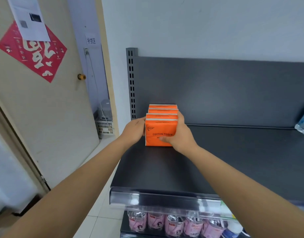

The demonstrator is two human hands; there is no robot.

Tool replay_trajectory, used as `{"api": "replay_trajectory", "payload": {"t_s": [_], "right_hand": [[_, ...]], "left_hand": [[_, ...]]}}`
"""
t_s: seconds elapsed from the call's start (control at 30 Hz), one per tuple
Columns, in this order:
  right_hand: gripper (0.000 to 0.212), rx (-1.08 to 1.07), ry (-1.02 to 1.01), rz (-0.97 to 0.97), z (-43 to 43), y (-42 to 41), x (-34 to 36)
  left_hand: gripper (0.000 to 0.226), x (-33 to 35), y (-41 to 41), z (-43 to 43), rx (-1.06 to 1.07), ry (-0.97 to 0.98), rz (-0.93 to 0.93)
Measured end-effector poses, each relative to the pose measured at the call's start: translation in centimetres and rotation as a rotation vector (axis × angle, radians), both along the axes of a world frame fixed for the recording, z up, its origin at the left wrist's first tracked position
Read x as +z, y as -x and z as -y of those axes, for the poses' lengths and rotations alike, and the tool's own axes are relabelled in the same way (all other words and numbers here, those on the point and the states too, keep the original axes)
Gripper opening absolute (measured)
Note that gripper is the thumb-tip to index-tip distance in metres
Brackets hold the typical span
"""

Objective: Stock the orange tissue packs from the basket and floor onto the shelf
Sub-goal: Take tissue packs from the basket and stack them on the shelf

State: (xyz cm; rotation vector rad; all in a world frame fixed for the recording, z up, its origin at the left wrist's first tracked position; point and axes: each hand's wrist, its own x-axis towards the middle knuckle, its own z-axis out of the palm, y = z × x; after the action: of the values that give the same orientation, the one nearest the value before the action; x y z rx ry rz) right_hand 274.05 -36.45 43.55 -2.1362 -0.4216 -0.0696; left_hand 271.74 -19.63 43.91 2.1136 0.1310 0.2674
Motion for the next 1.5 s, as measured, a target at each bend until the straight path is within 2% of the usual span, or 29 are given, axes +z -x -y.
{"api": "replay_trajectory", "payload": {"t_s": [0.1,0.2,0.33,0.43,0.57,0.7,0.83,1.1,1.27,1.43,1.5], "right_hand": [[0.119,-0.029,0.044,0.018,-0.1,0.5,0.1],[0.121,-0.036,0.106,-0.014,0.5,1.2,1.0],[0.112,-0.075,0.2,-0.092,1.9,2.7,3.2],[0.099,-0.077,0.364,-0.041,2.5,5.0,4.7],[0.08,-0.054,0.474,0.026,2.2,9.1,5.9],[0.082,-0.071,0.645,0.052,1.1,13.7,5.6],[0.076,-0.028,0.733,0.041,-0.5,18.8,4.2],[0.072,0.068,0.674,-0.073,-4.3,28.8,-1.7],[0.076,0.151,0.833,-0.337,-4.4,32.7,-9.0],[0.055,0.154,1.045,-0.585,-2.3,33.7,-17.1],[0.062,0.15,1.08,-0.663,-1.0,33.7,-19.7]], "left_hand": [[0.044,0.3,0.3,-0.2,-0.012,-0.068,-0.039],[0.045,0.7,1.0,-0.4,0.086,-0.206,0.012],[0.047,1.8,3.0,-0.3,0.138,-0.422,0.096],[0.054,2.2,5.2,-0.5,0.165,-0.586,0.081],[0.065,2.6,9.0,-1.0,0.165,-0.818,0.023],[0.069,2.3,13.6,-1.6,0.169,-1.02,0.006],[0.074,1.1,18.5,-2.6,0.148,-1.047,-0.036],[0.076,-3.8,27.8,-4.7,0.092,-1.061,-0.124],[0.075,-11.2,32.2,-5.6,0.029,-1.076,-0.304],[0.07,-20.5,35.8,-5.9,-0.112,-1.038,-0.449],[0.067,-24.1,37.1,-5.9,-0.197,-1.028,-0.502]]}}
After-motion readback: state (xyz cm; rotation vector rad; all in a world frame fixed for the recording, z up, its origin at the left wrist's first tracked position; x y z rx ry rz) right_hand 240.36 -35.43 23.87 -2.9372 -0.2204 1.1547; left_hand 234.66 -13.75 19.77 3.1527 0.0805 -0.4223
